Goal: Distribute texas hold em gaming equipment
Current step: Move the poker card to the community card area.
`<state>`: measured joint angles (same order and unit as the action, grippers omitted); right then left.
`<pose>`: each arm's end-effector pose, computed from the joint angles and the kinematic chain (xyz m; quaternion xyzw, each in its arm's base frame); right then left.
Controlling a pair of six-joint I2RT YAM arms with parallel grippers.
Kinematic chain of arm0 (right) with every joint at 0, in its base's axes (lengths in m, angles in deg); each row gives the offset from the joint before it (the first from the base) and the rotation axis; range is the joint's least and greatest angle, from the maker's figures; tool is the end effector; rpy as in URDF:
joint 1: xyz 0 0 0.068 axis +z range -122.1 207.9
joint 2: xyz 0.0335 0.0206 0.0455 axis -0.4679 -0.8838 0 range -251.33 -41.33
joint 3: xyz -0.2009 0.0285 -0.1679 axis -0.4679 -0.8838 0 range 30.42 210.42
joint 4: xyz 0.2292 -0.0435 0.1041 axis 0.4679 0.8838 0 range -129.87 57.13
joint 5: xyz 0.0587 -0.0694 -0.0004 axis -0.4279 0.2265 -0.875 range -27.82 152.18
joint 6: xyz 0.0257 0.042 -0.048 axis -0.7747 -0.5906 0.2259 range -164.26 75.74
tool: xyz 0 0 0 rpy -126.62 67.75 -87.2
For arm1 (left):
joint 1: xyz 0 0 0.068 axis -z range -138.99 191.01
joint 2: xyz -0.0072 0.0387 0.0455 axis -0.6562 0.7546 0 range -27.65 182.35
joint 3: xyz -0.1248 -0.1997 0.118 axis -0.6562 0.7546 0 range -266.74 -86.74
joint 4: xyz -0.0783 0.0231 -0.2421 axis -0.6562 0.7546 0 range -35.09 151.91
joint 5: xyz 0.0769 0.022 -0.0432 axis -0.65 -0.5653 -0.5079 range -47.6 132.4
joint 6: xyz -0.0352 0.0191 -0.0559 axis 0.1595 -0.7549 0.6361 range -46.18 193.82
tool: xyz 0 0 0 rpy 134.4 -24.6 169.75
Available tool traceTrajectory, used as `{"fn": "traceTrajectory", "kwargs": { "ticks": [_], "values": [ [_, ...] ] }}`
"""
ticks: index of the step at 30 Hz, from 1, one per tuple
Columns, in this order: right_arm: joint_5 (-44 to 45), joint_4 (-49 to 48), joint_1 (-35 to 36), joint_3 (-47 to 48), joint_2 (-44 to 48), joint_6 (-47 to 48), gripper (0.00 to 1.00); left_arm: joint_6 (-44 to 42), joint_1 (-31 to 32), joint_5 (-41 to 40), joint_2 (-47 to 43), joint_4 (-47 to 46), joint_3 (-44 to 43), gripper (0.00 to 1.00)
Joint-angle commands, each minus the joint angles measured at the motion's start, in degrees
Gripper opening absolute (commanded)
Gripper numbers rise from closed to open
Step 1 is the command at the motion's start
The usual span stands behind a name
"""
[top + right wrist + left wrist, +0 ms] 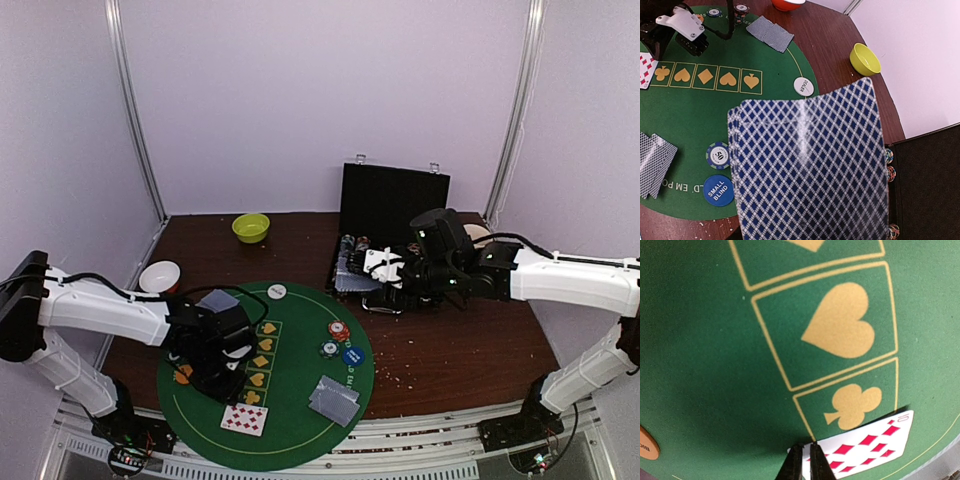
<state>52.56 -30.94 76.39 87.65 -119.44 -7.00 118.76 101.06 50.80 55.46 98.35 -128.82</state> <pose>0.2075 0.2485 0.2693 -0.6174 0.6032 0.1212 0.4902 0.1035 -0.1957 0.1261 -0.1344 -0.9870 0.0827 0.0287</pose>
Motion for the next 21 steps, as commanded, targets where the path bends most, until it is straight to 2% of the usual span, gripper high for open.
{"fn": "traceTrajectory", "kwargs": {
  "ticks": [1,5,11,13,15,18,21],
  "values": [
    [0.6,0.5,-0.1,2.0,1.6,0.0,0.48,1.2,0.2,0.6,-1.8,1.1,0.8,0.09],
    [0.2,0.6,-0.1,2.1,1.3,-0.2,0.48,0.8,0.2,-0.8,-2.1,1.6,-1.3,0.10],
    [-0.6,1.3,0.6,3.6,0.5,0.1,0.48,-4.6,-0.6,-8.3,-1.6,1.9,-12.5,0.23],
    [-0.7,1.4,1.0,4.1,0.1,0.2,0.48,-8.6,-1.5,-6.5,-2.0,-1.6,-17.0,0.28],
    [-0.9,1.5,1.4,4.4,-0.2,0.1,0.48,-11.8,-3.1,-0.9,-3.2,-7.6,-19.6,0.34],
    [-1.7,0.8,1.9,4.2,-0.7,-0.3,0.48,-12.8,-6.8,7.6,-5.7,-20.0,-20.1,0.52],
    [-2.4,-0.6,2.4,4.0,-0.9,-1.0,0.48,-13.2,-8.7,13.0,-6.4,-33.2,-19.4,0.78]
  ]
}}
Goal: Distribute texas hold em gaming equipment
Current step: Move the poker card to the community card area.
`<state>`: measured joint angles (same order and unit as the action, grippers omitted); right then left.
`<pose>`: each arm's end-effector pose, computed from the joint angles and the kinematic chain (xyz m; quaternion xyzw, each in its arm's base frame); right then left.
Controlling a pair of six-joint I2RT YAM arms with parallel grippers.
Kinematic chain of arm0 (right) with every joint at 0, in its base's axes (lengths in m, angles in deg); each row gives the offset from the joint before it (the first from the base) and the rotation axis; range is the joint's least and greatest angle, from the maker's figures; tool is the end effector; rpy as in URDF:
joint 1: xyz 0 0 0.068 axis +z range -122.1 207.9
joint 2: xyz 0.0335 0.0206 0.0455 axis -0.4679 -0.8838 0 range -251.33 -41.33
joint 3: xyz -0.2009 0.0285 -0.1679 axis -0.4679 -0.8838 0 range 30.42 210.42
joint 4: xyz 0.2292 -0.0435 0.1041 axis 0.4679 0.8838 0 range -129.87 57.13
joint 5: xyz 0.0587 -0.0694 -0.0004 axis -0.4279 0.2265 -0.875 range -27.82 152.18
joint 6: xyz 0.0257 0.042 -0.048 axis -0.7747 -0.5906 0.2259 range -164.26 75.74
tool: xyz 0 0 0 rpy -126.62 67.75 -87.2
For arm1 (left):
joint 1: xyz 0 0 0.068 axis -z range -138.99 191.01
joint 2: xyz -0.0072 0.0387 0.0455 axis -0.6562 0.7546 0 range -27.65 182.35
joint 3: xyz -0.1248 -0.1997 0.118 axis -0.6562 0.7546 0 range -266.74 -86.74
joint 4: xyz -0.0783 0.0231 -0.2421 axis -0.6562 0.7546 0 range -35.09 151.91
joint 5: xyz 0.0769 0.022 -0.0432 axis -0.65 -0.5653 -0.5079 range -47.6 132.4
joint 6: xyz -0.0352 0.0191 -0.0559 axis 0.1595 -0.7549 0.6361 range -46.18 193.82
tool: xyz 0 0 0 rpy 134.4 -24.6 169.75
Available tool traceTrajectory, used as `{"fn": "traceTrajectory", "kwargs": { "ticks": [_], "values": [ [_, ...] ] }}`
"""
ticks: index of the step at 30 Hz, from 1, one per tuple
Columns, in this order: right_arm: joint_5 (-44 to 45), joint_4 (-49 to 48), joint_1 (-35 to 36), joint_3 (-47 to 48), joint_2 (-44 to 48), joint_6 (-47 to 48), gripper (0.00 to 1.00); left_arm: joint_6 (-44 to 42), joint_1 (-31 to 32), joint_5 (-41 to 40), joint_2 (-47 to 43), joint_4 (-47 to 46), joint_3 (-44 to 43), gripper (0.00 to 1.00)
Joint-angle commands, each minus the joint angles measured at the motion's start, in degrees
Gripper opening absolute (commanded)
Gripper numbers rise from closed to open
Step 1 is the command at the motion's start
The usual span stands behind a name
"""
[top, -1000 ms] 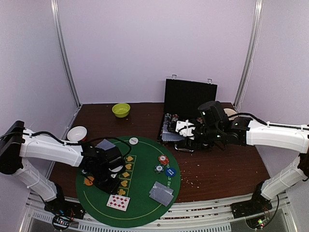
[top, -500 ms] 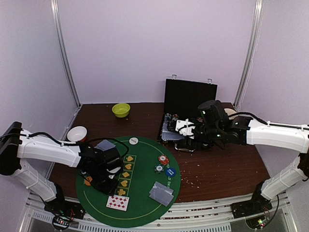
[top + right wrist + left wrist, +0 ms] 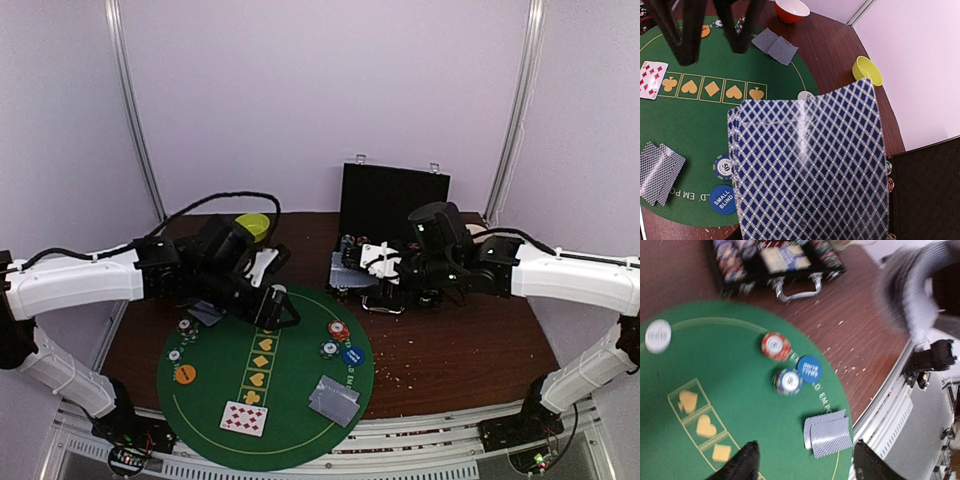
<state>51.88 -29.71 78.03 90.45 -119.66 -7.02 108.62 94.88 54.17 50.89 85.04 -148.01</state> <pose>0.2020 0.2574 0.2832 -0.6243 0.5871 0.1339 0.4977 0.1690 -0.2506 0.2546 0.1902 0.9078 -0.3209 0.1917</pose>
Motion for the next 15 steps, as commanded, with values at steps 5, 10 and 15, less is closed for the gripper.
{"fn": "traceTrajectory", "kwargs": {
  "ticks": [5,10,15],
  "values": [
    [-2.1,-2.5,1.4,1.7,-1.7,-1.1,0.48,-4.1,-2.8,9.6,1.7,-27.0,-3.1,0.98],
    [-2.8,-3.2,1.7,1.7,-2.1,-1.1,0.48,-2.2,-3.3,6.9,6.2,-26.6,-4.2,0.98],
    [-3.1,-3.4,1.9,2.3,-2.7,-1.1,0.48,-2.8,-3.3,6.2,10.5,-25.3,-7.1,0.89]
  ]
}}
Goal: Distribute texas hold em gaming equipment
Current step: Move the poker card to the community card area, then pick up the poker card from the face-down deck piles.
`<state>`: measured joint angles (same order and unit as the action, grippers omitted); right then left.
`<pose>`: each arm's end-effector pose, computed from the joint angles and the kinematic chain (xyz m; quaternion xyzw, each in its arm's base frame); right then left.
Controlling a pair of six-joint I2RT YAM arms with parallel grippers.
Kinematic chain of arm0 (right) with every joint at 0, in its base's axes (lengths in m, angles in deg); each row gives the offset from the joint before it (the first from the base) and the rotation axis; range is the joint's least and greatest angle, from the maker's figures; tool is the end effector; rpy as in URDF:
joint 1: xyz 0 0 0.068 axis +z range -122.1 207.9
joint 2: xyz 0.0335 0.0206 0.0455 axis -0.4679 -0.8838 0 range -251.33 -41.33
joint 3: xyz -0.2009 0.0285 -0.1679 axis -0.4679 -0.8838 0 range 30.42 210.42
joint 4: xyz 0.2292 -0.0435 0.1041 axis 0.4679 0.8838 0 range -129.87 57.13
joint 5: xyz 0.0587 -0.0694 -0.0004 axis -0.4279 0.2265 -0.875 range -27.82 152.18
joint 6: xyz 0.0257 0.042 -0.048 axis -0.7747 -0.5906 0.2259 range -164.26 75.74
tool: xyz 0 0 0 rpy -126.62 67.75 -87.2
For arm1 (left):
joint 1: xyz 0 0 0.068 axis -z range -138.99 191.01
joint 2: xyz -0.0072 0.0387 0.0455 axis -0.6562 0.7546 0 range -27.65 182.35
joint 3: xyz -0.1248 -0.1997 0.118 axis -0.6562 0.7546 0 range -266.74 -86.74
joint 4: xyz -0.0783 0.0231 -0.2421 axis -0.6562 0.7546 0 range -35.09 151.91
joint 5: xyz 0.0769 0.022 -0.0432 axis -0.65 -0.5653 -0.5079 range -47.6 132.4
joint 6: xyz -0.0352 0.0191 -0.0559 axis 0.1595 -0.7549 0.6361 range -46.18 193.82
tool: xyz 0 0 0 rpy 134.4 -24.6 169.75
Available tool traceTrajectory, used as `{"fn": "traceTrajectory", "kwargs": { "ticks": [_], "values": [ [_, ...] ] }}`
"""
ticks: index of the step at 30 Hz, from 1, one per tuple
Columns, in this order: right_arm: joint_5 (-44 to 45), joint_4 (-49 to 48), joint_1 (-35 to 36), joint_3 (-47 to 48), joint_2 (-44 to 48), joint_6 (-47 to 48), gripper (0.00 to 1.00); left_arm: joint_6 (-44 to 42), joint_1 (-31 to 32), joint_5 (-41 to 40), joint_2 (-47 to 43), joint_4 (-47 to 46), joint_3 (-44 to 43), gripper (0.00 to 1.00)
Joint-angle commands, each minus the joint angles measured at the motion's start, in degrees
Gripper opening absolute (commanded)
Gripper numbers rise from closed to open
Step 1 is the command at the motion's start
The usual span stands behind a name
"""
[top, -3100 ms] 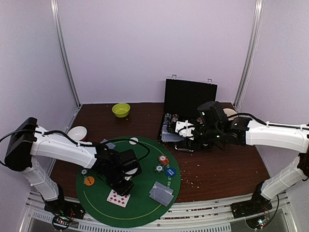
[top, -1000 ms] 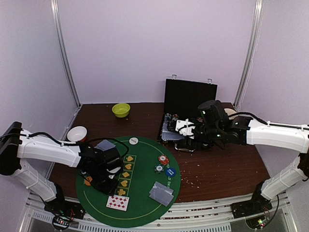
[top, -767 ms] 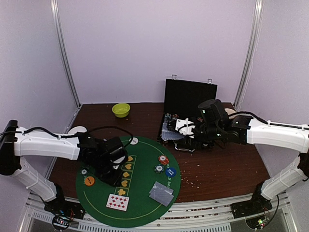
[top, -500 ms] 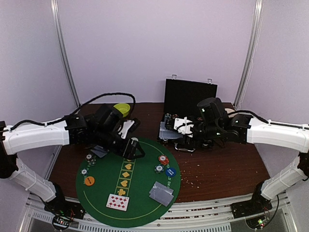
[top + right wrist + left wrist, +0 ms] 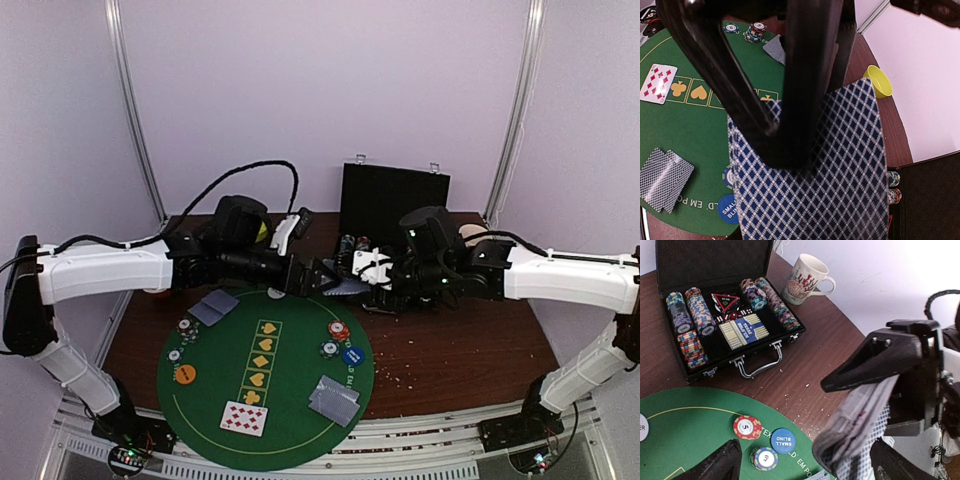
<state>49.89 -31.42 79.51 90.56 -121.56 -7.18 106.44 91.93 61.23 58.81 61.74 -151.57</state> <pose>0.1982 0.2693 0.2771 -0.6365 0.5729 0.1556 0.4924 0.2128 -0.2904 0.2747 0.2174 0.8235 -0.4411 0.2828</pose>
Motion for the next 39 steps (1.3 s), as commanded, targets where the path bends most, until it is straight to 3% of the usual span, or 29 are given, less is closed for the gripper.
{"fn": "traceTrajectory", "kwargs": {
  "ticks": [1,4,10,15,21,30,33,37,39],
  "values": [
    [-1.1,-1.7,0.4,2.3,-0.8,-1.0,0.48,-0.9,-0.4,-0.9,3.2,-1.3,-4.3,0.86],
    [-0.9,-1.8,0.5,2.1,-0.7,-1.1,0.48,-1.2,-0.4,-2.3,3.4,-0.1,-4.9,0.66],
    [-0.2,-2.1,0.5,0.7,0.2,-0.9,0.48,-1.2,-0.5,-5.6,-0.5,1.2,-1.9,0.45],
    [0.2,-1.9,0.5,0.9,0.1,-0.8,0.48,-1.2,-0.6,-2.7,0.0,1.9,-1.9,0.43],
    [0.4,-1.9,0.5,1.0,0.5,-0.5,0.48,-2.6,-0.6,0.3,-0.3,1.8,-2.7,0.56],
    [0.0,-1.3,0.6,0.4,1.3,-0.3,0.48,-4.2,-0.5,-1.7,-2.3,6.0,-3.8,0.48],
    [-0.1,-1.4,0.5,-0.2,1.4,-0.3,0.48,-3.0,-0.6,-0.7,-3.6,3.9,-2.1,0.37],
    [0.1,-1.2,0.6,-0.2,1.3,-0.1,0.48,-2.6,-0.6,3.1,-3.7,1.4,-1.0,0.02],
    [0.7,-1.2,0.5,-0.2,1.5,0.1,0.48,-3.3,-0.5,3.5,-4.1,2.1,-1.0,0.00]
  ]
}}
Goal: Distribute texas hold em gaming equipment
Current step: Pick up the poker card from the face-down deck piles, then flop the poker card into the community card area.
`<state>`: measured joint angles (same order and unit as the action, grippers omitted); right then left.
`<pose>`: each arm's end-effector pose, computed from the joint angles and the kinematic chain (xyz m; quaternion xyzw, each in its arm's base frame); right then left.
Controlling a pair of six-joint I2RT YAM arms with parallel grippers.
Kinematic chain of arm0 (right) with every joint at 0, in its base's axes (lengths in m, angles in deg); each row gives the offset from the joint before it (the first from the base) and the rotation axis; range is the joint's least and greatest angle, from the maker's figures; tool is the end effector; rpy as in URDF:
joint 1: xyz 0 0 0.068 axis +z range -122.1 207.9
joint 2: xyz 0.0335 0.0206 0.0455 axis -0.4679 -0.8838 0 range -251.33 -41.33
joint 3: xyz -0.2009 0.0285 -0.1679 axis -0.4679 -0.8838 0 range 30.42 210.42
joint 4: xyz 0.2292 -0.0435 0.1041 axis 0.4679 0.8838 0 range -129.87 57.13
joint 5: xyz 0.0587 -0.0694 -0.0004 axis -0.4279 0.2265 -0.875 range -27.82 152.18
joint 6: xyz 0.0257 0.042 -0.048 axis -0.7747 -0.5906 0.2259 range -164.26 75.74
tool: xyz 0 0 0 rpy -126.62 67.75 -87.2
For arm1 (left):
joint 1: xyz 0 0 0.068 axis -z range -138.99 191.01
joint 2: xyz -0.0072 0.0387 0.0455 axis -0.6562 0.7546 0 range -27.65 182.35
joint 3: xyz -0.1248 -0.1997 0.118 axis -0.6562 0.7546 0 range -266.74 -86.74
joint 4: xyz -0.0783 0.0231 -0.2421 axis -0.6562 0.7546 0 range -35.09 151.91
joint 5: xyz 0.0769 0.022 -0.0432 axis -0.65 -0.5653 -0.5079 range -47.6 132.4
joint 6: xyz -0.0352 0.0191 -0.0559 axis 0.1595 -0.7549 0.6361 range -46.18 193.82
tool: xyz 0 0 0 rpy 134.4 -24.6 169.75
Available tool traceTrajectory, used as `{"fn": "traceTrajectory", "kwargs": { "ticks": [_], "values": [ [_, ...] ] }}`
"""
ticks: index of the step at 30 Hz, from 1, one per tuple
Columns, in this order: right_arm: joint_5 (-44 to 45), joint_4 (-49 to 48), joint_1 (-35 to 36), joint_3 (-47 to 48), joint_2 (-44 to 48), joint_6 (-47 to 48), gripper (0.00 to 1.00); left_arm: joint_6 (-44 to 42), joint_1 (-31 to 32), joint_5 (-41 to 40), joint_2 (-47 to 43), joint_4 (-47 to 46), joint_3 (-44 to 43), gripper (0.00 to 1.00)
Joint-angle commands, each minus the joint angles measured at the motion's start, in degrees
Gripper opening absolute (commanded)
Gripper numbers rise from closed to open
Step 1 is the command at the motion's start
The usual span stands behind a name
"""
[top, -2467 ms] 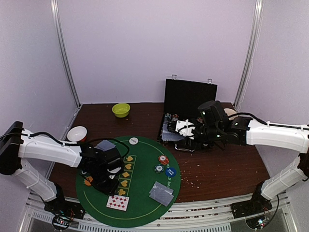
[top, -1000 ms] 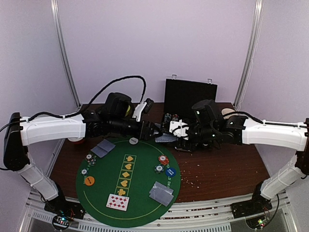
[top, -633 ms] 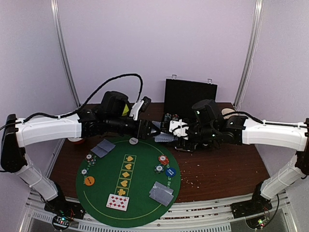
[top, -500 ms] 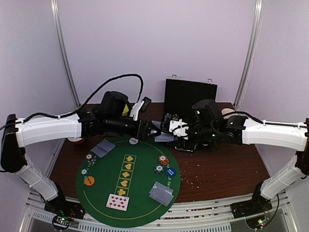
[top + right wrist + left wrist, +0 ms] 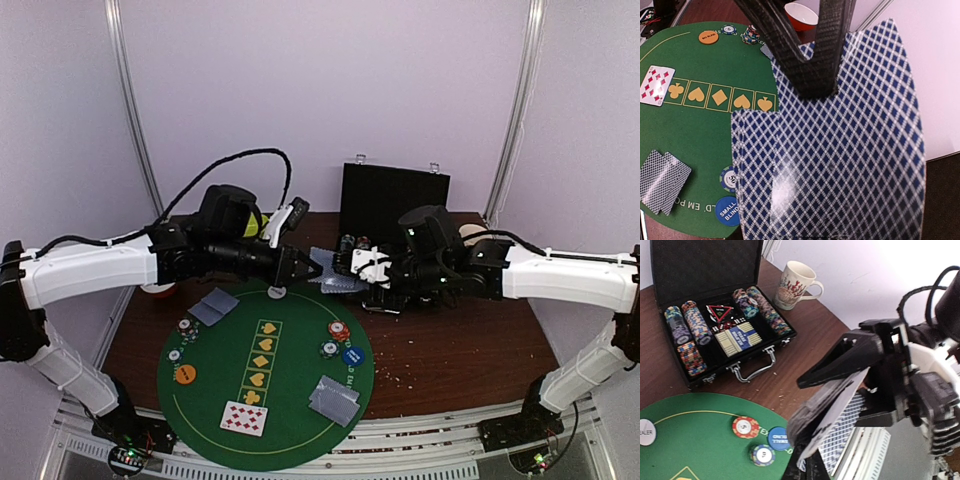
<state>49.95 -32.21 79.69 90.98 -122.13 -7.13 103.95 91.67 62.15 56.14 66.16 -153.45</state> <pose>0.1994 0.2723 0.2782 -0.6358 0.5695 0.1560 0.4971 0.2071 -0.2821 0.2936 0.2372 0.8167 -0.4394 0.2892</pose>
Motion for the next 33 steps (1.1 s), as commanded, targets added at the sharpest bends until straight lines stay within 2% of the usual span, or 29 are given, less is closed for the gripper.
{"fn": "traceTrajectory", "kwargs": {
  "ticks": [1,7,10,14,17,19,22,27,33],
  "values": [
    [0.9,-0.3,0.2,-0.6,2.2,0.1,0.48,-1.4,-0.2,2.3,-2.0,-1.5,0.9,0.00],
    [2.2,0.2,-0.8,-2.1,3.0,0.5,0.48,-10.5,-0.5,-1.9,-7.1,9.1,-1.8,0.00],
    [2.8,1.2,-1.3,-2.1,2.9,0.5,0.48,-11.1,-1.8,-4.4,-9.0,18.0,-5.1,0.00],
    [3.2,2.1,-2.0,-2.0,3.1,0.7,0.48,-7.7,-2.8,-6.9,-11.0,32.6,-7.7,0.00],
    [3.5,2.4,-2.2,-1.9,2.9,1.0,0.48,-1.3,-2.9,-11.6,-13.2,43.4,-7.6,0.00],
    [3.5,2.3,-2.2,-1.8,2.8,1.2,0.48,4.0,-2.9,-15.6,-13.4,51.5,-6.7,0.00],
    [2.9,1.7,-2.2,-1.4,2.3,1.2,0.48,8.3,-2.9,-17.3,-12.8,58.7,-3.2,0.00],
    [1.9,1.7,-2.1,-0.2,1.3,1.1,0.48,12.8,-1.9,-27.0,-8.8,65.6,-0.5,0.00],
    [1.8,2.2,-2.2,-0.3,1.8,1.0,0.48,14.8,5.8,-32.1,1.6,66.0,-2.8,0.00]
  ]
}}
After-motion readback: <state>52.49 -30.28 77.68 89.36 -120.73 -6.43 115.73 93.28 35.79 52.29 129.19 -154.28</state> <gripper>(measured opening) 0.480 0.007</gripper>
